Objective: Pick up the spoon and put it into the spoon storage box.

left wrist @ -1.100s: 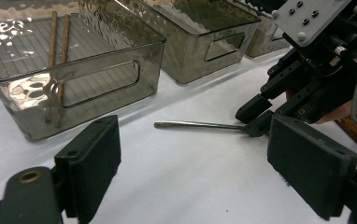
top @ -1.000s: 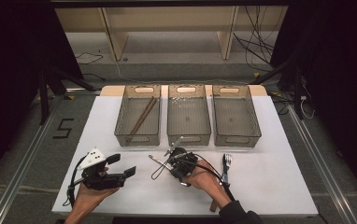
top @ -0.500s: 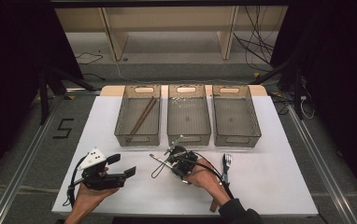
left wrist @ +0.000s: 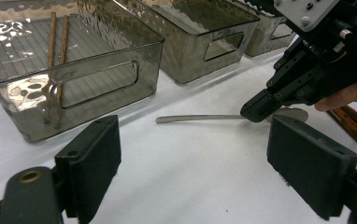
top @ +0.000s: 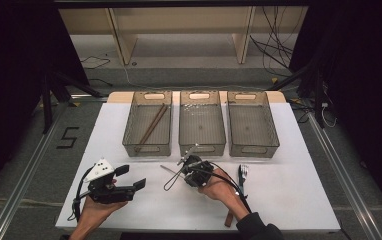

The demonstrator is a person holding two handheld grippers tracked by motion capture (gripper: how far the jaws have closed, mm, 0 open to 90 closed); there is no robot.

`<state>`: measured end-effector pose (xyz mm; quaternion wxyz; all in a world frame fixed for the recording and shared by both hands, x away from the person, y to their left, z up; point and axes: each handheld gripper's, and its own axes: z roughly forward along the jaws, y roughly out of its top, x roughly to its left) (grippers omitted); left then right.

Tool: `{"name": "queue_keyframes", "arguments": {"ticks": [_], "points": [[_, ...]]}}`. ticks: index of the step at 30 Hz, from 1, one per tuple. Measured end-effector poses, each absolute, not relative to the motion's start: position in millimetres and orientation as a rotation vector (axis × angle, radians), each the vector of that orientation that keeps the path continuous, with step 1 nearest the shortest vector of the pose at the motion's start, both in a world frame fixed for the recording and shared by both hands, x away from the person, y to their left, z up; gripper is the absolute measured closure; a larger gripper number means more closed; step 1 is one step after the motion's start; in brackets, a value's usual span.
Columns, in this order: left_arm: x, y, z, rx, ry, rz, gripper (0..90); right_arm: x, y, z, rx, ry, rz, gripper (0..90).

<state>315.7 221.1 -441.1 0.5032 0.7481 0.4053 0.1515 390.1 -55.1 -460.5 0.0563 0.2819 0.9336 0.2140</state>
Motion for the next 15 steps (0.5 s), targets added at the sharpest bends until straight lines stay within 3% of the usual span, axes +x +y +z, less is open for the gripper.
{"name": "queue_keyframes", "arguments": {"ticks": [15], "points": [[316.3, 222.3, -441.7, 1.793, 0.989, 0.363, 17.3, 390.2, -65.5, -432.5, 0.823, 2.786, 0.761, 90.0]]}}
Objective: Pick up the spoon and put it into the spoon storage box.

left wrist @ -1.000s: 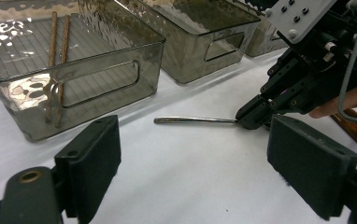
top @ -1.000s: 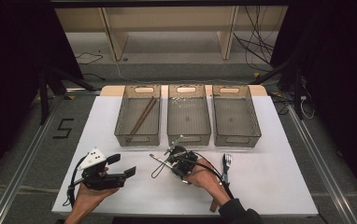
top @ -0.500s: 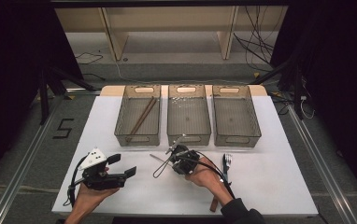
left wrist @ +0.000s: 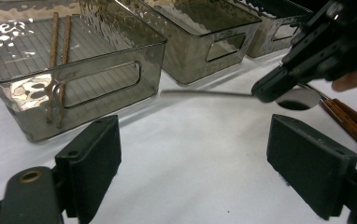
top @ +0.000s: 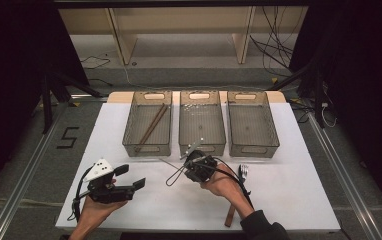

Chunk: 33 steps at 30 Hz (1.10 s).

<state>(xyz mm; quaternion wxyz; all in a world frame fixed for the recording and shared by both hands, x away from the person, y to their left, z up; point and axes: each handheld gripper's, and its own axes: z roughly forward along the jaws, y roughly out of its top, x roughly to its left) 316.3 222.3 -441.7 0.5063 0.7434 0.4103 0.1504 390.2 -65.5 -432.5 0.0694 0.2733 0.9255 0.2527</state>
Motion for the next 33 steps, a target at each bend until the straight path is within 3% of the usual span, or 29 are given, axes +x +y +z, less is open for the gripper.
{"name": "queue_keyframes", "arguments": {"ticks": [24, 33], "points": [[317.1, 223.4, -443.5, 1.771, 0.990, 0.368, 17.3, 439.7, -106.7, -366.7, 0.985, 2.566, 0.948, 90.0], [316.8, 223.5, -443.2, 1.771, 0.985, 0.374, 17.3, 463.8, -111.5, -360.1, 1.071, 2.506, 0.959, 90.0]]}}
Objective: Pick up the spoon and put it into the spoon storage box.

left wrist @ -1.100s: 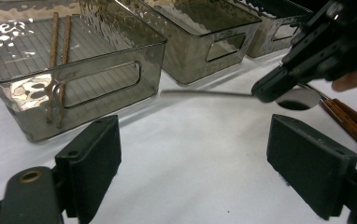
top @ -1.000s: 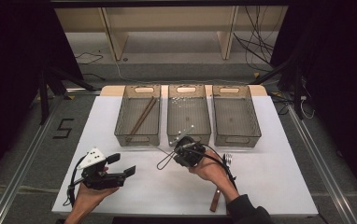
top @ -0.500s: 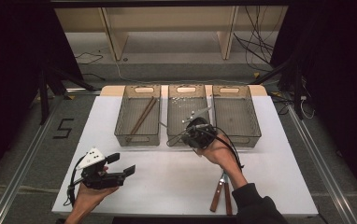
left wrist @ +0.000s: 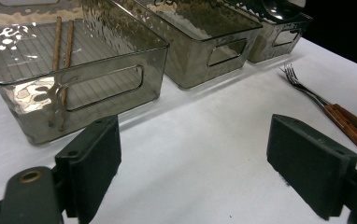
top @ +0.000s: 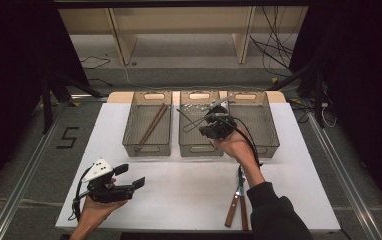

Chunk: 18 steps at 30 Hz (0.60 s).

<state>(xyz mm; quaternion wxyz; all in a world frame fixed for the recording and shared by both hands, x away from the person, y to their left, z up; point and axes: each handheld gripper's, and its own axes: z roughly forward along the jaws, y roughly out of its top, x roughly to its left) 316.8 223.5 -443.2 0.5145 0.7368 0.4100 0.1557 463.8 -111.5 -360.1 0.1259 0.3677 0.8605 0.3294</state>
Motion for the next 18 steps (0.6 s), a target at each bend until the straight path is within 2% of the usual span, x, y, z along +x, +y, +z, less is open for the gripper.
{"name": "queue_keyframes", "arguments": {"ticks": [18], "points": [[316.3, 222.3, -443.5, 1.774, 0.976, 0.373, 17.3, 499.6, -119.6, -371.4, 1.231, 2.418, 0.926, 90.0]]}}
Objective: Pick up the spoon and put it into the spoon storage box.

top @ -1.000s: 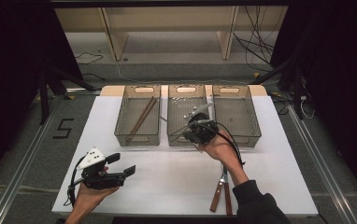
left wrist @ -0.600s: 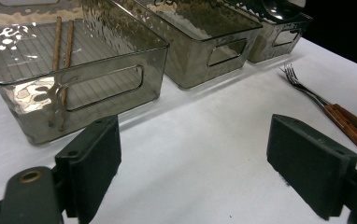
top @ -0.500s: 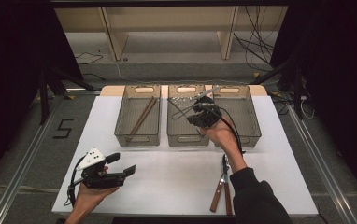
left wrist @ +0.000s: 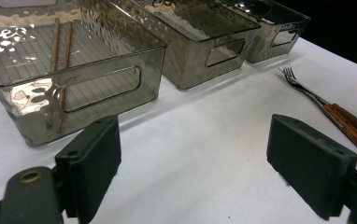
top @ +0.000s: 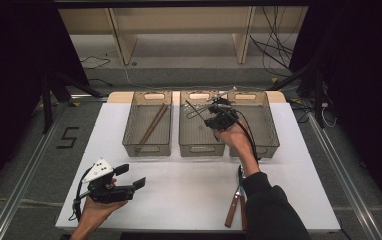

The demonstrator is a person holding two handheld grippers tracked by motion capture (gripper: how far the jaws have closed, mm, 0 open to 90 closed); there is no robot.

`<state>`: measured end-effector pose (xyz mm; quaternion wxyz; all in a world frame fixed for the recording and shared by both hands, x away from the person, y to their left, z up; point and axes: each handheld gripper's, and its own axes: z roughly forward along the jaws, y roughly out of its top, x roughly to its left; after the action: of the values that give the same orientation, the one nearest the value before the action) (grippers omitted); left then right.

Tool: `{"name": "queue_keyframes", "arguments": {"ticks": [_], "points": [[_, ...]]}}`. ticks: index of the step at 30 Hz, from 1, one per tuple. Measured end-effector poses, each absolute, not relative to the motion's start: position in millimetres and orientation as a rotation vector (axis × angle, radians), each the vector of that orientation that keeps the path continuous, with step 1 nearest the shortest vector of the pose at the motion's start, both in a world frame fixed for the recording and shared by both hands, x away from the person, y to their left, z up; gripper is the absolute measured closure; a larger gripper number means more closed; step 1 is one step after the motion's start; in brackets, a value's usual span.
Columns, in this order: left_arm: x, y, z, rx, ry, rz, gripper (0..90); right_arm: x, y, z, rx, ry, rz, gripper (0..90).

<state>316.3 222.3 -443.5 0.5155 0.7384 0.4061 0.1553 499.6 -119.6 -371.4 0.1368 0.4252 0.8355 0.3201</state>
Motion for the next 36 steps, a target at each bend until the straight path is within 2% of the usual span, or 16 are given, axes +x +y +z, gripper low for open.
{"name": "queue_keyframes", "arguments": {"ticks": [28, 34, 36], "points": [[315.7, 222.2, -443.6, 1.775, 0.974, 0.372, 17.3, 515.1, -113.2, -398.7, 1.299, 2.420, 0.865, 89.1], [315.9, 222.3, -443.8, 1.775, 0.975, 0.373, 17.3, 514.8, -112.1, -397.4, 1.297, 2.437, 0.917, 71.0], [316.0, 222.1, -443.9, 1.775, 0.975, 0.374, 17.3, 512.7, -111.5, -394.8, 1.280, 2.442, 0.930, 69.4]]}}
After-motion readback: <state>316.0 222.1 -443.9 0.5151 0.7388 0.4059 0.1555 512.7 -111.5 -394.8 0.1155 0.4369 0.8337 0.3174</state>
